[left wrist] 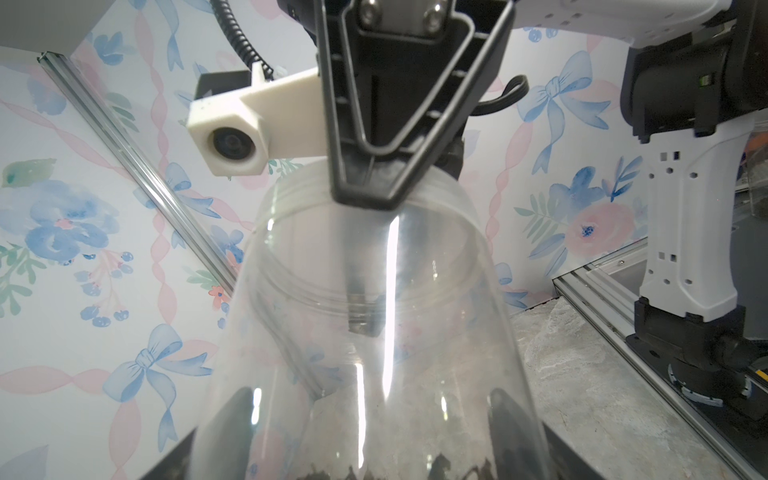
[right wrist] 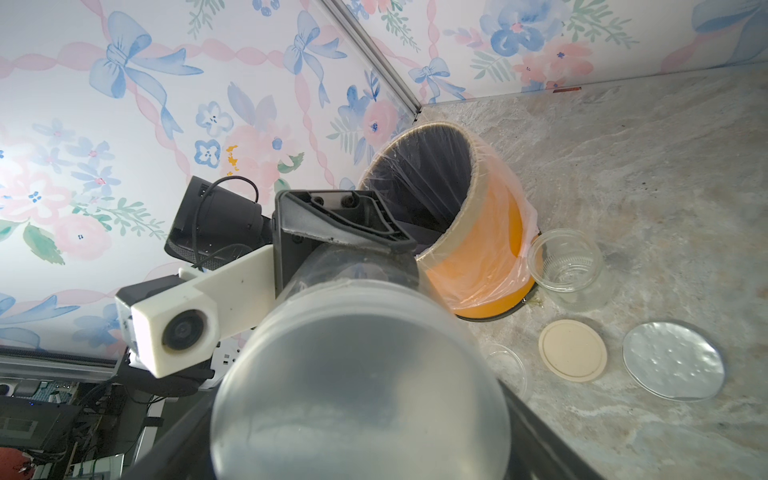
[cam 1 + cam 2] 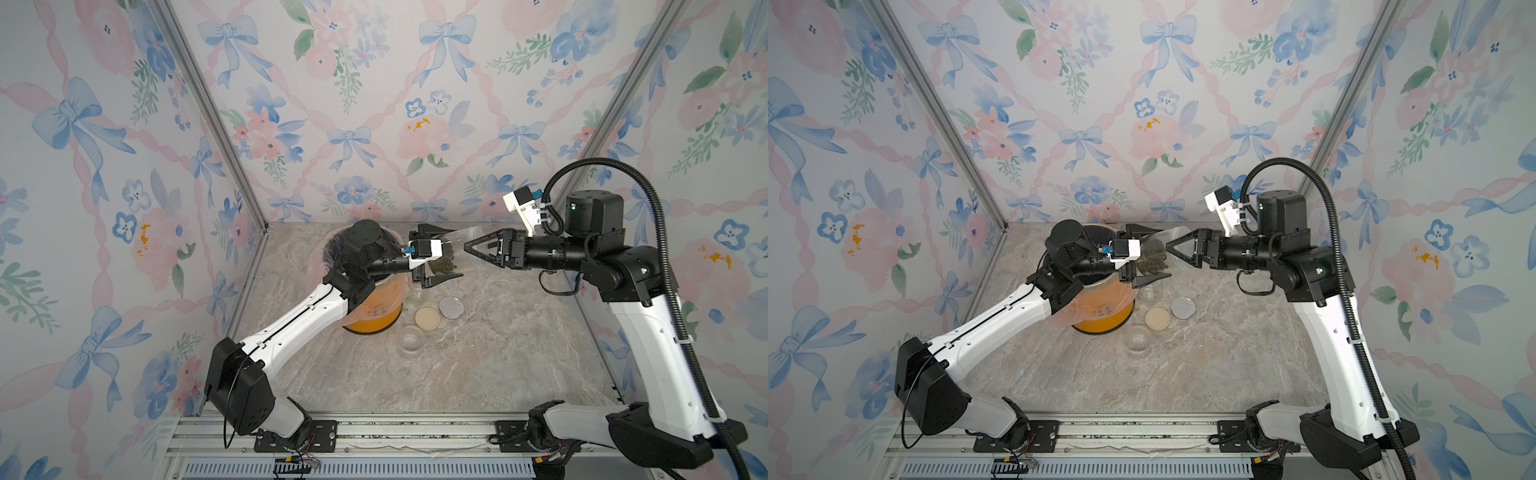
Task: Empty moldy tea leaves from jars
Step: Pick up the jar from the center of the board.
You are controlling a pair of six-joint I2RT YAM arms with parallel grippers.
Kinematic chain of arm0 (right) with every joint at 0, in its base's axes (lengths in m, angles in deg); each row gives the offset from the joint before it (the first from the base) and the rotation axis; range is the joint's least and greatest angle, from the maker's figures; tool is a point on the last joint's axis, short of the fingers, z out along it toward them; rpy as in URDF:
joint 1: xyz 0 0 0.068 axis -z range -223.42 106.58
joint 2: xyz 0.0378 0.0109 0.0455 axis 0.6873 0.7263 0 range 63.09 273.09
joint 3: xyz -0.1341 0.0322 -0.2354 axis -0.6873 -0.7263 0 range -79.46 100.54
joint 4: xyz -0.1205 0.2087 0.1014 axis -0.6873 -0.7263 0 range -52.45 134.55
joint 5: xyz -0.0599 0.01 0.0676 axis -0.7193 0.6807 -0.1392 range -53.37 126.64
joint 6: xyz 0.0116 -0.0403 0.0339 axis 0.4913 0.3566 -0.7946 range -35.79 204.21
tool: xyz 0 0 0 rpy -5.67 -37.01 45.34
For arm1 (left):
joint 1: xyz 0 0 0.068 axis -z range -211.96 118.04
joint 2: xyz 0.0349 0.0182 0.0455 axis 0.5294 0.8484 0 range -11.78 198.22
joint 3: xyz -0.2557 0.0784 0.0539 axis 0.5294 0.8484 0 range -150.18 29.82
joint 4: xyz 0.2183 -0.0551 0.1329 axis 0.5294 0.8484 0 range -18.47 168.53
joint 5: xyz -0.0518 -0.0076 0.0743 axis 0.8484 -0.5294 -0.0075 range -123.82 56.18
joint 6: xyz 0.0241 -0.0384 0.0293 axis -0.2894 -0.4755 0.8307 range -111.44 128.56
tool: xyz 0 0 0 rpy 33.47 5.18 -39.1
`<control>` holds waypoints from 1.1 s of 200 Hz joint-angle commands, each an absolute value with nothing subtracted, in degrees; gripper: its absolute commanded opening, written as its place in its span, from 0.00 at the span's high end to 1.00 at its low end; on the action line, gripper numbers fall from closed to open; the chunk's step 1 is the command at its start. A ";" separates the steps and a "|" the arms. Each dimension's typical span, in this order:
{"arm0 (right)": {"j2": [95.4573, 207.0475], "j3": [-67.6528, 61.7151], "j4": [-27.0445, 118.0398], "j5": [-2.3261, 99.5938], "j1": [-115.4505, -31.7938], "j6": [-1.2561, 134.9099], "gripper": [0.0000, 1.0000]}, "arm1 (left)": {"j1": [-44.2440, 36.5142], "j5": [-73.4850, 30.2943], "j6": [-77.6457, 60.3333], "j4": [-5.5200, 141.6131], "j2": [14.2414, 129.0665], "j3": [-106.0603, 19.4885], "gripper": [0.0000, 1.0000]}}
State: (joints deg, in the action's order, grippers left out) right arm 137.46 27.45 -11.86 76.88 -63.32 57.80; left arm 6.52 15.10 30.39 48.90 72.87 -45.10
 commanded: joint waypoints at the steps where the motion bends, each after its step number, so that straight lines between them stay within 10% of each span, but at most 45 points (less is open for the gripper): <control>1: 137.15 28.58 -9.76 78.12 -63.19 57.23 0.40 | 7.76 17.60 29.90 47.99 73.83 -46.91 0.20; 60: 136.99 27.88 -9.90 77.84 -63.15 57.93 0.32 | 7.94 17.16 30.39 47.99 73.07 -46.53 0.39; 93: 135.43 25.86 -8.73 75.30 -62.95 60.03 0.00 | 7.94 14.36 31.23 47.99 71.05 -44.35 0.43; 220: 124.03 6.06 13.44 65.76 -62.90 45.56 0.03 | 8.05 -11.17 46.08 47.62 56.53 -33.14 0.46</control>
State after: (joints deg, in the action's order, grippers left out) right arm 125.17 9.05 5.52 68.36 -62.97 52.51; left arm 7.94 -3.56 39.24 48.94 59.66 -34.08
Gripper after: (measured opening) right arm 0.965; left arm 0.823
